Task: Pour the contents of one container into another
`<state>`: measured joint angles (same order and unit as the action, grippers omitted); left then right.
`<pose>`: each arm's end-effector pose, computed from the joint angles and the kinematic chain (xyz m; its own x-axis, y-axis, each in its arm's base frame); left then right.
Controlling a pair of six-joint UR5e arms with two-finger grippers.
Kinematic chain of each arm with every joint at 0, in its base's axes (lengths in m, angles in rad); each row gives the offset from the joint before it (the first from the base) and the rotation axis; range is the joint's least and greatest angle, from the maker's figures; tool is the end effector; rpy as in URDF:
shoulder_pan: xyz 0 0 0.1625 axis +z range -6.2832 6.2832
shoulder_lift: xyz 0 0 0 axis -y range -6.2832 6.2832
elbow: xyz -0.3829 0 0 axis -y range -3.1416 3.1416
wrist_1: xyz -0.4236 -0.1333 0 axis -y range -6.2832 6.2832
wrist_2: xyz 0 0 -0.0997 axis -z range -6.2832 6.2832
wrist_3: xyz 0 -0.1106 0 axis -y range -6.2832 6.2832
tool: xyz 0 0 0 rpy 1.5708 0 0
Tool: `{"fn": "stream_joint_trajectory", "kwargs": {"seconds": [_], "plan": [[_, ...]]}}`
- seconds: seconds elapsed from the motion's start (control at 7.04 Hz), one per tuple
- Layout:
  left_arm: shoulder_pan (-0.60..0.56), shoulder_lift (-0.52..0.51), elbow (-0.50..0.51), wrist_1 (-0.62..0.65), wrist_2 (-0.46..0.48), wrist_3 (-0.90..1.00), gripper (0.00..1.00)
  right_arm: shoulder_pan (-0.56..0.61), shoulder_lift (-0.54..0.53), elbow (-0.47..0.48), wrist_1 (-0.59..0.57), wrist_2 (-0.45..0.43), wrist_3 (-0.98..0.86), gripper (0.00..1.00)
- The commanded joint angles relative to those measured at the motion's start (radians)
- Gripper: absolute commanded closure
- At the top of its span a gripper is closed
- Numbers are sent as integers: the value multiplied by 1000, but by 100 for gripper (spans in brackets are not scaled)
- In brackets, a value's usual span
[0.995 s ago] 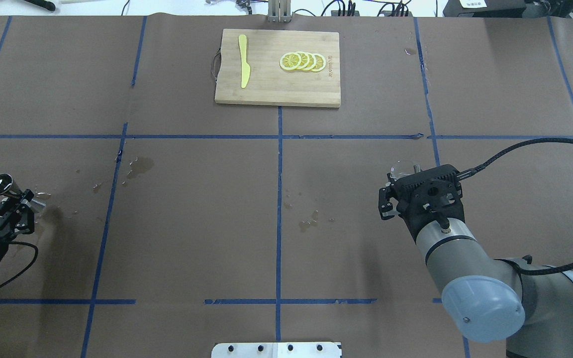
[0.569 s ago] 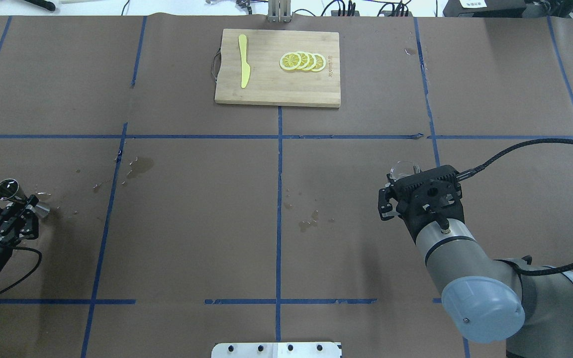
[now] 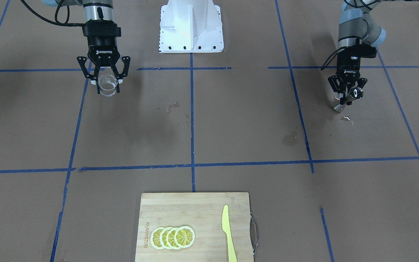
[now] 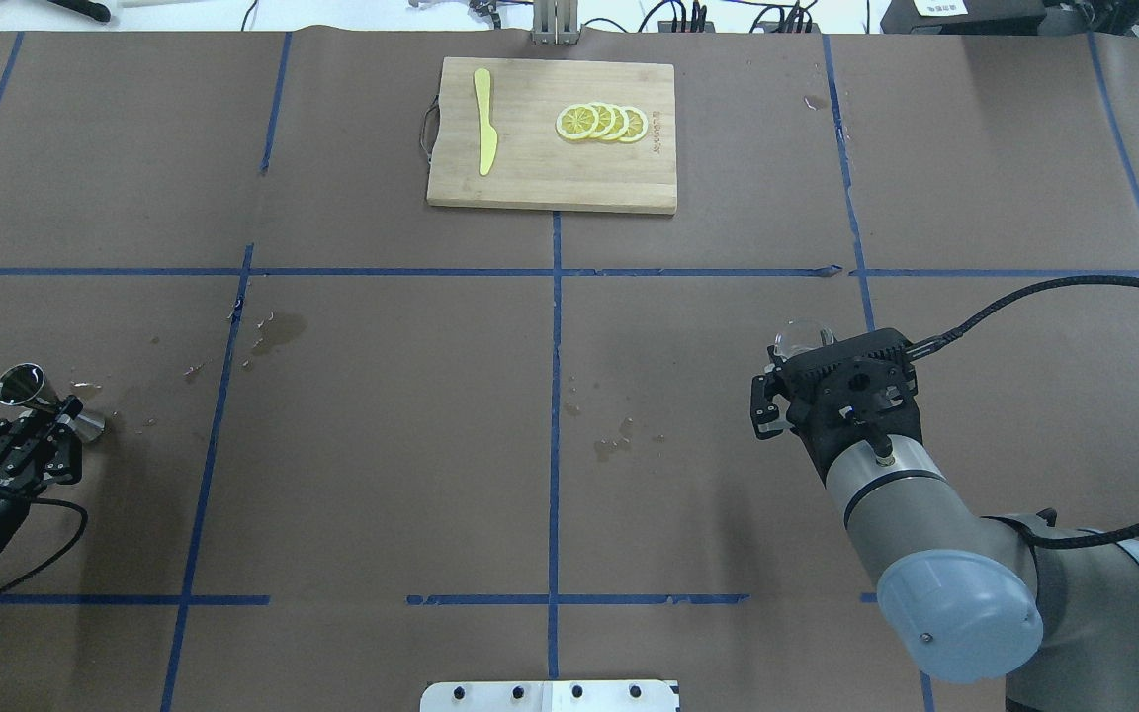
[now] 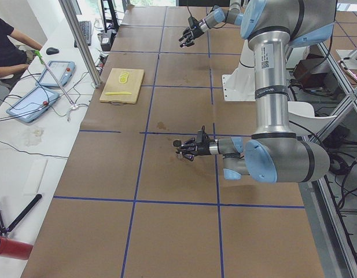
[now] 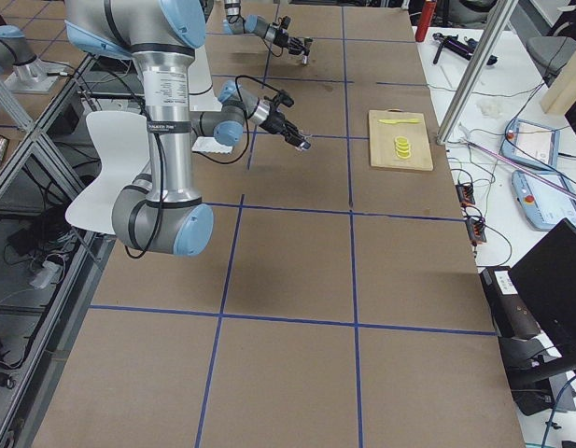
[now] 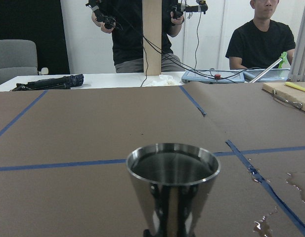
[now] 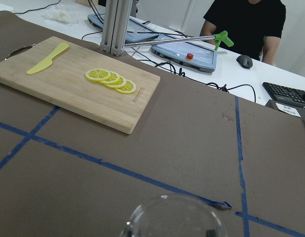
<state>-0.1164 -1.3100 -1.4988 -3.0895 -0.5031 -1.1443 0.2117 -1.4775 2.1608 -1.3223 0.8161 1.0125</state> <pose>0.3591 -0.2738 0.5985 0.6963 0.1194 -0.7077 0.6310 0.3682 0.6829 -0.4335 -0.3070 0.2443 0.8604 -0.2098 0.4644 -0.2769 0.5725 0.7718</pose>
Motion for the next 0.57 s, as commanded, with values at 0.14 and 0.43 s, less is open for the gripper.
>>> {"fn": "stream_joint_trajectory", "kwargs": {"seconds": [0.14,0.43], "plan": [[9,0,2,0,0,0,97,0,2,1,0,0,0,91],[12,0,3,2,0,0,96,0,3,2,0,0,0,91]]}}
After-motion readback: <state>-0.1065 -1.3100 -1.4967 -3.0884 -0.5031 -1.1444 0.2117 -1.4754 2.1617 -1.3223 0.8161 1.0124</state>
